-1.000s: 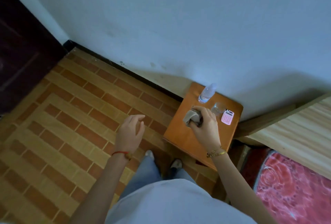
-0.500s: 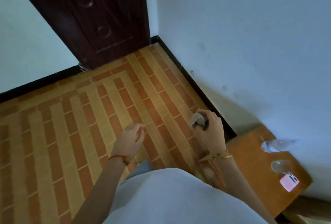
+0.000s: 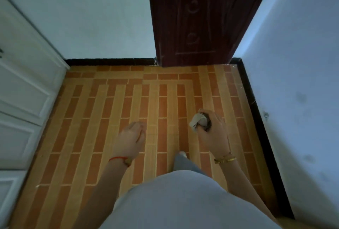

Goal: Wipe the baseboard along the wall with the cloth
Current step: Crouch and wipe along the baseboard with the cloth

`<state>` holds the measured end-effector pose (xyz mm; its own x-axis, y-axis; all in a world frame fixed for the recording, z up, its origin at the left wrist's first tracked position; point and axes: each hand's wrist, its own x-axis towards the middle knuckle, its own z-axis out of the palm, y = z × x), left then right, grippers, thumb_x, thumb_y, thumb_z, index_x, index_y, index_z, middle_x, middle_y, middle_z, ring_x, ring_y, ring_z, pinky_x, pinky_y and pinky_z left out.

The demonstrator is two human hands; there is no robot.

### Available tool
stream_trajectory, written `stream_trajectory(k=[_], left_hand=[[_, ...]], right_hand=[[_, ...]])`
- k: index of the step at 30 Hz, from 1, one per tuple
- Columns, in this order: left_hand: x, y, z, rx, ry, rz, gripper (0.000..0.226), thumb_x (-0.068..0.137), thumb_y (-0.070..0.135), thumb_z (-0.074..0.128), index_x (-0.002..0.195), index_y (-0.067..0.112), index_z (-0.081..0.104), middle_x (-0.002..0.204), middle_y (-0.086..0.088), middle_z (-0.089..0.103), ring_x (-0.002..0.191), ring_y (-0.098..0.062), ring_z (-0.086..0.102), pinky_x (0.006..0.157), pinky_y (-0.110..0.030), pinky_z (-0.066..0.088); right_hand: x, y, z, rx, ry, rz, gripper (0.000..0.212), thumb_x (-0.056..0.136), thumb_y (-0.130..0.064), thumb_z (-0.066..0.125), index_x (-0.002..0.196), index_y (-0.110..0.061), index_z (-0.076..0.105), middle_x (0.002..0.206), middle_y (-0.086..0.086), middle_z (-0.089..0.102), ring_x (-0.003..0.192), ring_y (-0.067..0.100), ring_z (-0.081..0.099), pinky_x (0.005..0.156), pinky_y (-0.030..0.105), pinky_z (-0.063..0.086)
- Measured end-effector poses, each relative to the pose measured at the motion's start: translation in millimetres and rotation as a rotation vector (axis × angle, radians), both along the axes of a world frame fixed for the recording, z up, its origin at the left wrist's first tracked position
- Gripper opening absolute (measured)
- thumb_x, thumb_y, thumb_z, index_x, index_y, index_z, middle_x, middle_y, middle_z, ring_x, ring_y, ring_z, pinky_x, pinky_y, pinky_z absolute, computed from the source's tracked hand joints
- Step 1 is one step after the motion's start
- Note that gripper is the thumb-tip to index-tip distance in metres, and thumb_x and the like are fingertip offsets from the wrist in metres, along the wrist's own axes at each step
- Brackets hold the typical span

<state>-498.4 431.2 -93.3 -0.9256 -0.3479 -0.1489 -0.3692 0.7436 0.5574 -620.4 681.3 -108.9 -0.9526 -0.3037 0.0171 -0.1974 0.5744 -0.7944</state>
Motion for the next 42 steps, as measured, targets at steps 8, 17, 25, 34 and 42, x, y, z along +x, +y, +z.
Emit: stream_trajectory(k=[8,17,25,34,42], left_hand=[[-57.0,-87.2,-5.1,-0.016,-0.007,0.280,0.026,0.101,0.018,0.051,0.123,0.014,0.064,0.118,-0.007,0.065,0.103,-0.030,0.064,0.073,-0.035,0.049],[-130.3,-172.2,17.0,-0.047,0.047,0.611,0.025,0.101,0.021,0.051,0.123,0.017,0.063,0.123,-0.004,0.065,0.102,-0.027,0.066,0.076,-0.033,0.051],[-152.6,-256.6,3.1,0.008,0.060,0.819,0.024,0.099,0.017,0.054,0.120,0.016,0.065,0.117,-0.004,0.066,0.101,-0.026,0.065,0.077,-0.031,0.047],[-171.6,-446.2,-7.9,-0.012,0.078,0.897,0.024,0.099,0.018,0.054,0.121,0.019,0.064,0.118,-0.001,0.066,0.104,-0.023,0.064,0.079,-0.030,0.045],[-177.3,-621.4,8.0,-0.068,0.054,0.852,0.025,0.098,0.018,0.054,0.121,0.018,0.064,0.121,-0.004,0.066,0.107,-0.023,0.063,0.089,-0.038,0.052]], right_hand=[[-116.5,-112.1,1.6,0.009,0.061,0.218,0.041,0.080,-0.019,0.069,0.117,-0.027,0.055,0.111,-0.006,0.058,0.102,0.017,0.054,0.085,0.040,0.049],[-252.5,-257.2,28.4,0.044,0.007,0.493,0.037,0.085,-0.016,0.068,0.118,-0.025,0.054,0.111,-0.013,0.050,0.111,0.014,0.045,0.084,0.030,0.044],[-297.2,-384.1,13.2,0.061,-0.038,0.673,0.040,0.083,-0.019,0.069,0.121,-0.023,0.055,0.121,-0.007,0.054,0.112,0.007,0.043,0.091,0.033,0.047],[-327.3,-586.8,0.9,0.004,-0.047,0.730,0.040,0.082,-0.018,0.070,0.120,-0.019,0.056,0.114,-0.005,0.057,0.109,0.014,0.053,0.082,0.024,0.050],[-341.3,-763.3,15.8,-0.061,-0.011,0.721,0.043,0.082,-0.020,0.070,0.122,-0.021,0.055,0.115,-0.003,0.057,0.109,0.019,0.054,0.085,0.032,0.052]])
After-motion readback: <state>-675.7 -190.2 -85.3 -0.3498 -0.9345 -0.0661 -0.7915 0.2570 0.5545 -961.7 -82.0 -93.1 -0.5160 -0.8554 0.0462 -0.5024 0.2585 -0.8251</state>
